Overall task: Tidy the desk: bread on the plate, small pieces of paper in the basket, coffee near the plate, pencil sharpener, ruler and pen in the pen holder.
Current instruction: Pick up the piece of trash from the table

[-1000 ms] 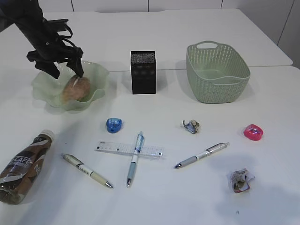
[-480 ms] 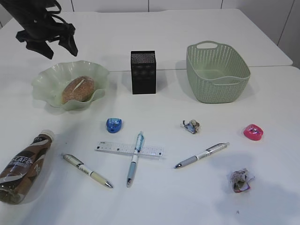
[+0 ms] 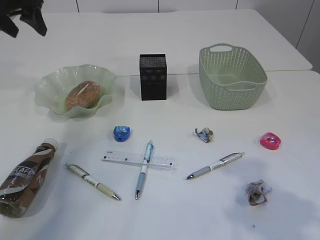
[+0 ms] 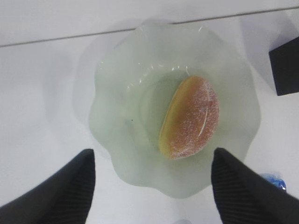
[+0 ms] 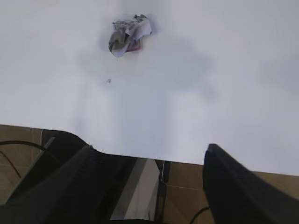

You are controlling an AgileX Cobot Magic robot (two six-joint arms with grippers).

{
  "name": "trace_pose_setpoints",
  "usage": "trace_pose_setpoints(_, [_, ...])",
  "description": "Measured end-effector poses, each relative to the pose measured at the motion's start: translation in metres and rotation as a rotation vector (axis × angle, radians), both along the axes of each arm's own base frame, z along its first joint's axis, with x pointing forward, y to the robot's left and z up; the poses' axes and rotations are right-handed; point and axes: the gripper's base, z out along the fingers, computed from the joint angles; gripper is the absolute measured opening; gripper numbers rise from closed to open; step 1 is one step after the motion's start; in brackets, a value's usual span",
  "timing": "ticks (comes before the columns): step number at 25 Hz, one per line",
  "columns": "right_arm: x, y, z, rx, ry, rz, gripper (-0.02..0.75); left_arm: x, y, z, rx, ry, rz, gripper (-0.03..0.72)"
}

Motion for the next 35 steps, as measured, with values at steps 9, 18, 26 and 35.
trace_pose_setpoints(9, [0.001, 0.006, 0.002, 0.060, -0.017, 0.027, 0.551, -0.077, 0.010, 0.070, 0.116, -0.079, 0.002, 0.541])
trace_pose_setpoints(18, [0.016, 0.010, -0.008, 0.093, 0.045, 0.022, 0.551, -0.166, 0.019, 0.061, 0.183, 0.033, 0.001, 0.540])
trace_pose_setpoints(26, [0.040, 0.018, -0.031, 0.150, 0.163, -0.004, 0.551, -0.226, 0.022, 0.076, 0.180, -0.022, 0.006, 0.539])
trace_pose_setpoints(35, [0.074, 0.020, -0.065, 0.145, 0.194, -0.006, 0.553, -0.249, 0.020, 0.094, 0.145, -0.094, 0.005, 0.538])
